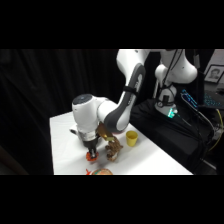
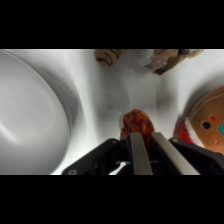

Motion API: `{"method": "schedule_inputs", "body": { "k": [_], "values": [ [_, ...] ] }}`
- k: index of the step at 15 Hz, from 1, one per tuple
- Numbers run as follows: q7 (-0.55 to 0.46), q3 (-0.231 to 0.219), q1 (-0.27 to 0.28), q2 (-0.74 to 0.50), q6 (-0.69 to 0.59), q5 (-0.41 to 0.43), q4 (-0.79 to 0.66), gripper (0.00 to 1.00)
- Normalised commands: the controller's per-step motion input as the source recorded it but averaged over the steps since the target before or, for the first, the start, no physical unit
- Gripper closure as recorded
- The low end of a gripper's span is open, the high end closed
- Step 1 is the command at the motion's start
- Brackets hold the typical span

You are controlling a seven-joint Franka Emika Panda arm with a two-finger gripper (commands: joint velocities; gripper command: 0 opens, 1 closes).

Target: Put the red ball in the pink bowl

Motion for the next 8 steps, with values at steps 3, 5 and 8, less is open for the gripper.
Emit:
{"method": "schedule_inputs", "body": {
  "k": [3, 5, 8],
  "values": [
    [0.04, -0.072, 0.073, -0.28, -0.29, -0.073, -0.02, 0.96],
    [0.01, -0.044, 0.037, -0.27, -0.33, -0.080, 0.01, 0.96],
    [-0.02, -0.012, 0.012, -0.26, -0.33, -0.078, 0.01, 0.96]
  ]
}}
